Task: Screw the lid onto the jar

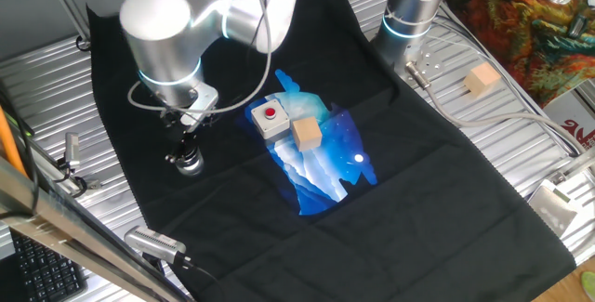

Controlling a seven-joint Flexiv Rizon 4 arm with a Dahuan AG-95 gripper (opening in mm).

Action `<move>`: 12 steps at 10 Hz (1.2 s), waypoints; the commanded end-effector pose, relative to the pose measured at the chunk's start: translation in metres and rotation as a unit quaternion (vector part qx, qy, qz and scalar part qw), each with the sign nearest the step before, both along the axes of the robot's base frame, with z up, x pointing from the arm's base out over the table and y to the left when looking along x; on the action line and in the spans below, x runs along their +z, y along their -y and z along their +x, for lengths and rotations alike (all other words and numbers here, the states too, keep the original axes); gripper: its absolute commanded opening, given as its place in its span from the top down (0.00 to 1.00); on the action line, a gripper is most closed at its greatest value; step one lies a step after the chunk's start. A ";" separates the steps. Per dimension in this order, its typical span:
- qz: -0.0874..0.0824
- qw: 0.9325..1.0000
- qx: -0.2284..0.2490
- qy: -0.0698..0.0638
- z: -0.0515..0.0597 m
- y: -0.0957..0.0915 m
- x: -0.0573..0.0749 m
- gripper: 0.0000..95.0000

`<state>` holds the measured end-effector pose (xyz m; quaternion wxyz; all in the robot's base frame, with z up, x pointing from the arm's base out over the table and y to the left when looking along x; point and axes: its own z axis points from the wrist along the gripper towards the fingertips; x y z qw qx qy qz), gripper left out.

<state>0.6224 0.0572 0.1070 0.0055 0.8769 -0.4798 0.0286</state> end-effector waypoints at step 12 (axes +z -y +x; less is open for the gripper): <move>0.010 1.000 -0.005 0.001 0.015 0.006 0.001 0.00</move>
